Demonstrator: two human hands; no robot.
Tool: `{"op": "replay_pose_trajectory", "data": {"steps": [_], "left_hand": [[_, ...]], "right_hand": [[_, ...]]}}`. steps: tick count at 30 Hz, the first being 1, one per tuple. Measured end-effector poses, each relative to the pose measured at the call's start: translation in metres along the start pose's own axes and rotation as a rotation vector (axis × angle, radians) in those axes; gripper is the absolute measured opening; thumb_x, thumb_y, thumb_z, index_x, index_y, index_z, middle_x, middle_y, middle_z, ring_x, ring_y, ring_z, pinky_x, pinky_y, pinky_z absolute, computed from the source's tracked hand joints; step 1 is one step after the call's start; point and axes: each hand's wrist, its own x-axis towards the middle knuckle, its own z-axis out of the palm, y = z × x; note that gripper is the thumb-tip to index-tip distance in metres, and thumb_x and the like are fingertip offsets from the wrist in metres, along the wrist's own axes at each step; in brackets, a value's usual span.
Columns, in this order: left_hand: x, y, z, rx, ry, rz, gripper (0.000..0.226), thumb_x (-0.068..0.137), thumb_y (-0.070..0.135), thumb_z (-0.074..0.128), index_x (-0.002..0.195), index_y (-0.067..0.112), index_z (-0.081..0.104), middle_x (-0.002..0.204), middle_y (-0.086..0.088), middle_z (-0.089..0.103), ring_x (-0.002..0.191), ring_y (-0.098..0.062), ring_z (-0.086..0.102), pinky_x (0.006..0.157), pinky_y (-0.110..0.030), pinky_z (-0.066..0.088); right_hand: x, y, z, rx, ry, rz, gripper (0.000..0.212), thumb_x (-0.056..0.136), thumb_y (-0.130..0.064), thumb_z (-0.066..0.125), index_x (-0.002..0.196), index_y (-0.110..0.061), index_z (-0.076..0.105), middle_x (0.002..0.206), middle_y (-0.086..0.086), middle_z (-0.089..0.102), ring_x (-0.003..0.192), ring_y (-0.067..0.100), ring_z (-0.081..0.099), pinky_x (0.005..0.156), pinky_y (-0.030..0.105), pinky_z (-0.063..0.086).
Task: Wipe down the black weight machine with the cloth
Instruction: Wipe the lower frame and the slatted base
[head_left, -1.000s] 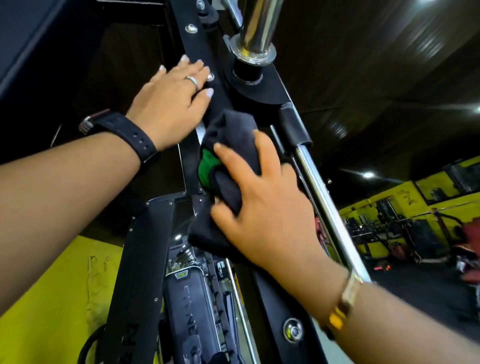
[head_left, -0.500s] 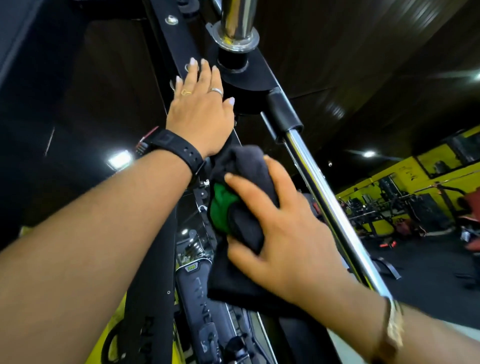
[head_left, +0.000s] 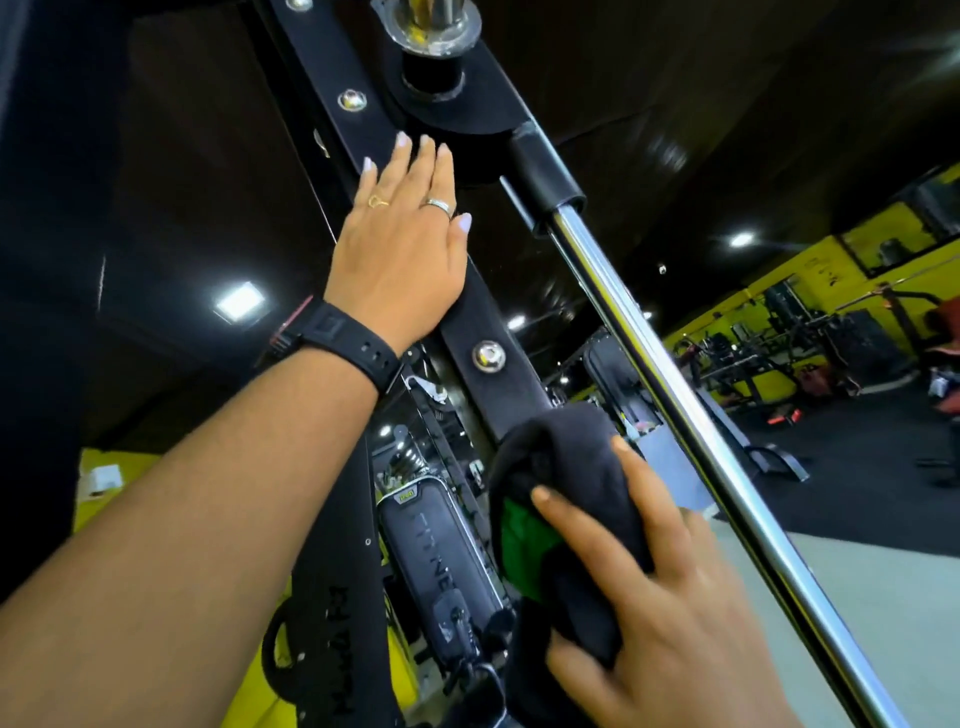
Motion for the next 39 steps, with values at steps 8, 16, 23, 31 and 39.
{"op": "replay_pose_trajectory", "data": {"steps": [8,16,23,31,39], "left_hand": [[-0.017,0.011,0.000,0.044,0.002,0.134,0.062,0.098,0.035,0.017,0.153,0.007,0.022,0.160,-0.005,0.023,0.150,-0.029,0.001,0.119,-0.047,0.003],[-0.032,0.014,0.002,-0.009,-0.004,0.214,0.062,0.096,0.039,0.016,0.150,0.016,0.034,0.156,-0.003,0.033,0.149,-0.026,0.013,0.119,-0.047,0.005],[-0.076,0.036,0.009,-0.222,0.046,0.355,0.039,0.098,0.028,0.036,0.123,0.020,0.065,0.138,-0.002,0.057,0.141,-0.026,0.035,0.119,-0.044,0.009],[-0.089,0.038,0.014,-0.224,0.103,0.513,0.034,0.098,0.024,0.039,0.105,0.013,0.070,0.123,-0.002,0.066,0.139,-0.025,0.038,0.120,-0.040,0.011],[-0.098,0.045,0.013,-0.210,0.066,0.454,0.035,0.100,0.026,0.039,0.116,0.013,0.067,0.136,-0.002,0.058,0.145,-0.026,0.028,0.120,-0.044,0.010]], "right_hand": [[0.055,-0.004,-0.010,0.090,-0.091,0.074,0.082,0.063,-0.068,0.044,0.139,-0.059,0.016,0.155,-0.010,0.013,0.119,0.030,0.050,0.078,0.044,0.055],[0.029,-0.007,0.001,-0.053,-0.051,-0.002,0.079,0.069,-0.052,0.053,0.145,-0.043,0.034,0.156,0.015,0.023,0.091,0.036,0.051,0.068,0.043,0.051],[-0.060,0.011,-0.005,0.018,-0.083,0.132,0.084,0.066,-0.050,0.060,0.144,-0.044,0.029,0.153,0.017,0.025,0.095,0.046,0.058,0.067,0.048,0.055],[-0.022,0.012,-0.010,-0.058,-0.157,-0.033,0.086,0.064,-0.057,0.058,0.146,-0.048,0.030,0.160,0.010,0.013,0.093,0.035,0.050,0.070,0.041,0.051],[-0.038,0.007,-0.003,0.041,-0.090,0.118,0.082,0.071,-0.052,0.060,0.146,-0.043,0.027,0.159,0.014,0.014,0.101,0.042,0.054,0.076,0.047,0.052]]}}
